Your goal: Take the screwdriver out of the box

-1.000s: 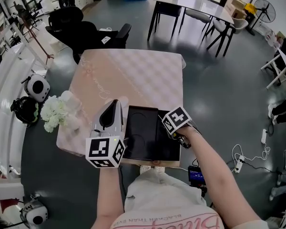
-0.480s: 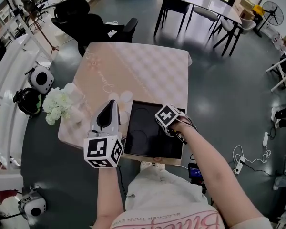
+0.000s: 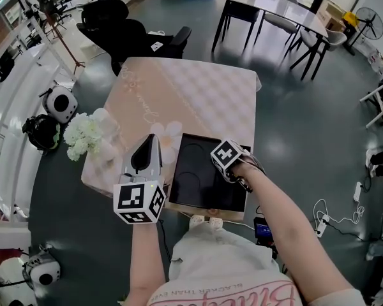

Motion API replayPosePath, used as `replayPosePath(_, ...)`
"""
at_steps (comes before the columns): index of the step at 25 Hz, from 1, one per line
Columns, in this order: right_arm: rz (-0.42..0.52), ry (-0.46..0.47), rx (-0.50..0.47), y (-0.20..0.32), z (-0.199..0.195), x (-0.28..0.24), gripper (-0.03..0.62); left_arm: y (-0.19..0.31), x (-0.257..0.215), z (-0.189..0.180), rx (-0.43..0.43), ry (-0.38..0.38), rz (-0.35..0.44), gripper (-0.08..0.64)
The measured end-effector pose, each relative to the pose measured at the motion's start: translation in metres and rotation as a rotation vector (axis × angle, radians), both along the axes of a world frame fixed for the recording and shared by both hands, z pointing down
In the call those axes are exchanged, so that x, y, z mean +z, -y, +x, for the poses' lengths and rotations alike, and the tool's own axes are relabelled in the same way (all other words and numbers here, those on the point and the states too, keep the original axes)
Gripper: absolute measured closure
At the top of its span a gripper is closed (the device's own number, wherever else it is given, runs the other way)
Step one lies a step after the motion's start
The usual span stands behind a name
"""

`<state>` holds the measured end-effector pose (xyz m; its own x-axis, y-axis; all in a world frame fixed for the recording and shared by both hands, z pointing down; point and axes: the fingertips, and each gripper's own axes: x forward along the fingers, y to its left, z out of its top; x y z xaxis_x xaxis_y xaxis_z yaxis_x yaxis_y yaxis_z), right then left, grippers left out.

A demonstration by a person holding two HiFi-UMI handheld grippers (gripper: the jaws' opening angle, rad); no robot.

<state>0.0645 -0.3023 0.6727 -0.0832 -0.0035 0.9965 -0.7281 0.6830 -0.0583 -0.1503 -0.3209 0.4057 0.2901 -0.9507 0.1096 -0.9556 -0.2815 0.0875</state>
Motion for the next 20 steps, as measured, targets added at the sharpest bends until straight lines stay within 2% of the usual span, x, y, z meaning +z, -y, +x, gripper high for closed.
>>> replayPosePath(4, -0.01, 0.045, 0.052, 0.0, 0.002, -0.005, 0.515, -0.004, -0.005, 0.004, 0.007, 0.005, 0.013, 0.552)
replayPosePath(9, -0.054, 0.118, 0.213, -0.002, 0.013, -0.017, 0.515, -0.009, -0.011, 0.015, 0.023, 0.011, 0.022, 0.552)
replayPosePath(13, -0.081, 0.227, 0.328, -0.003, 0.014, -0.028, 0.515, -0.012, -0.017, 0.02, 0.03, 0.018, 0.037, 0.552)
replayPosePath(20, -0.017, 0.334, 0.327, -0.004, 0.009, -0.056, 0.515, -0.015, -0.031, 0.026, 0.041, 0.026, 0.066, 0.552)
